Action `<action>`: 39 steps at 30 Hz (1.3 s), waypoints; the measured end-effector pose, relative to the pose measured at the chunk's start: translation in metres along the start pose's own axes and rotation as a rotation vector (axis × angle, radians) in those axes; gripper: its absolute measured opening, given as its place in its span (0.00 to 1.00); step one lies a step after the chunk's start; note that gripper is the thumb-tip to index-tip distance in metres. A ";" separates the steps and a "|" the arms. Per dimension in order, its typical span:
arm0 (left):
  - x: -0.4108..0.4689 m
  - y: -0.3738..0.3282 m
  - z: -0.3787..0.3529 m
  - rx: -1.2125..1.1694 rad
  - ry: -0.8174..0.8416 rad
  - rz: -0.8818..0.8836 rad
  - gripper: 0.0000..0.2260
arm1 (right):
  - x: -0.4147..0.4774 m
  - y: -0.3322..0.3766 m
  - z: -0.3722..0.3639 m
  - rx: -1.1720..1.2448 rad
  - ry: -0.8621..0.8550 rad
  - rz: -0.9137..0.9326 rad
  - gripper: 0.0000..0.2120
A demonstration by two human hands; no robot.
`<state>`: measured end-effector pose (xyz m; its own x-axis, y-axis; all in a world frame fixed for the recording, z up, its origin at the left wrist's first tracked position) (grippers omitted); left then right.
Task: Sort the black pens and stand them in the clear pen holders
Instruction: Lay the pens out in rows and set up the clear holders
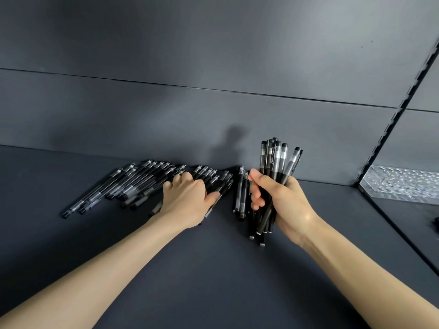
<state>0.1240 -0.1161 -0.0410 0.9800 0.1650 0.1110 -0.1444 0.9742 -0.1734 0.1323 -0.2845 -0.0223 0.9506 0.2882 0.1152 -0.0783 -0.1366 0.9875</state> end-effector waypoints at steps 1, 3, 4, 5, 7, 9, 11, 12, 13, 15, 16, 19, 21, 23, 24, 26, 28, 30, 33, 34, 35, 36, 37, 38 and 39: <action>0.000 -0.001 -0.002 0.014 0.010 -0.005 0.20 | 0.000 0.000 0.000 0.000 0.001 0.001 0.09; 0.000 -0.002 -0.004 -0.001 0.044 0.002 0.21 | -0.001 0.000 -0.001 -0.006 0.001 0.002 0.09; 0.001 -0.001 -0.004 -0.021 0.064 0.015 0.21 | -0.001 0.000 -0.001 -0.009 0.001 0.003 0.09; 0.001 0.000 -0.004 -0.041 0.085 0.028 0.20 | -0.002 0.001 -0.001 -0.013 0.002 0.004 0.09; 0.002 0.000 -0.003 -0.077 0.120 0.045 0.19 | -0.002 0.001 -0.003 -0.019 0.005 0.006 0.09; 0.001 -0.001 -0.003 -0.118 0.136 0.054 0.17 | -0.003 0.002 -0.004 -0.022 0.001 0.008 0.09; 0.000 -0.001 -0.004 -0.152 0.156 0.069 0.17 | -0.003 0.002 -0.004 -0.027 -0.002 0.011 0.09; -0.001 -0.001 -0.003 -0.146 0.149 0.070 0.17 | -0.003 0.001 -0.005 -0.029 -0.002 0.011 0.09; -0.002 -0.001 0.000 -0.127 0.110 0.063 0.17 | -0.003 0.001 -0.005 -0.032 -0.002 0.010 0.09; -0.007 -0.004 0.013 -0.174 -0.071 0.005 0.15 | -0.003 0.000 -0.004 -0.021 -0.015 0.007 0.10; -0.014 -0.008 0.019 -0.302 -0.165 -0.057 0.14 | -0.003 0.000 -0.003 -0.010 -0.030 0.009 0.10; -0.039 -0.030 0.024 -0.766 -0.144 -0.291 0.11 | -0.002 0.001 -0.001 0.024 -0.075 0.034 0.10; -0.050 -0.043 0.021 -0.859 -0.075 -0.379 0.10 | -0.004 0.003 0.001 0.046 -0.083 0.030 0.13; -0.052 -0.046 0.019 -0.846 -0.059 -0.427 0.10 | -0.007 0.006 0.003 0.038 -0.075 0.023 0.16; -0.051 -0.046 0.018 -0.812 -0.052 -0.445 0.11 | -0.009 0.008 0.003 0.029 -0.069 0.024 0.15; -0.050 -0.042 0.019 -0.753 -0.064 -0.455 0.17 | -0.010 0.013 0.003 0.040 -0.061 0.018 0.13; -0.044 -0.030 0.027 -0.798 -0.152 -0.393 0.20 | -0.009 0.017 0.000 0.077 -0.050 0.020 0.12; -0.036 -0.016 0.040 -0.938 -0.249 -0.328 0.17 | -0.009 0.017 -0.009 0.078 -0.002 0.048 0.13; -0.031 -0.012 0.058 -1.143 -0.175 -0.371 0.14 | -0.016 0.012 -0.035 -0.009 0.147 0.133 0.15; -0.033 -0.016 0.063 -1.185 -0.120 -0.415 0.16 | -0.019 0.009 -0.043 -0.064 0.189 0.165 0.14; -0.038 -0.021 0.069 -1.192 -0.078 -0.471 0.18 | -0.020 0.008 -0.049 -0.112 0.225 0.186 0.12; -0.043 -0.026 0.074 -1.163 -0.066 -0.528 0.19 | -0.021 0.006 -0.053 -0.145 0.253 0.192 0.10; -0.046 -0.030 0.078 -1.115 -0.073 -0.578 0.19 | -0.022 0.004 -0.057 -0.162 0.279 0.185 0.09; -0.048 -0.033 0.079 -1.066 -0.086 -0.615 0.18 | -0.023 0.002 -0.059 -0.171 0.305 0.169 0.08; -0.050 -0.035 0.079 -1.028 -0.087 -0.640 0.16 | -0.024 -0.001 -0.060 -0.176 0.326 0.152 0.08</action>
<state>0.0687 -0.1464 0.0369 0.8162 -0.2531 0.5194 0.5771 0.3128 -0.7544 0.0913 -0.2341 -0.0192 0.7814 0.5667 0.2612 -0.2876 -0.0444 0.9567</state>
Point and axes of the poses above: each hand's wrist, its own x-axis towards the middle knuckle, its own z-axis out of the back of the hand, y = z × x, the point moved 5 cm from there along x, towards the middle knuckle, and after that the axes turned 1 degree about x, right-handed, at the moved point
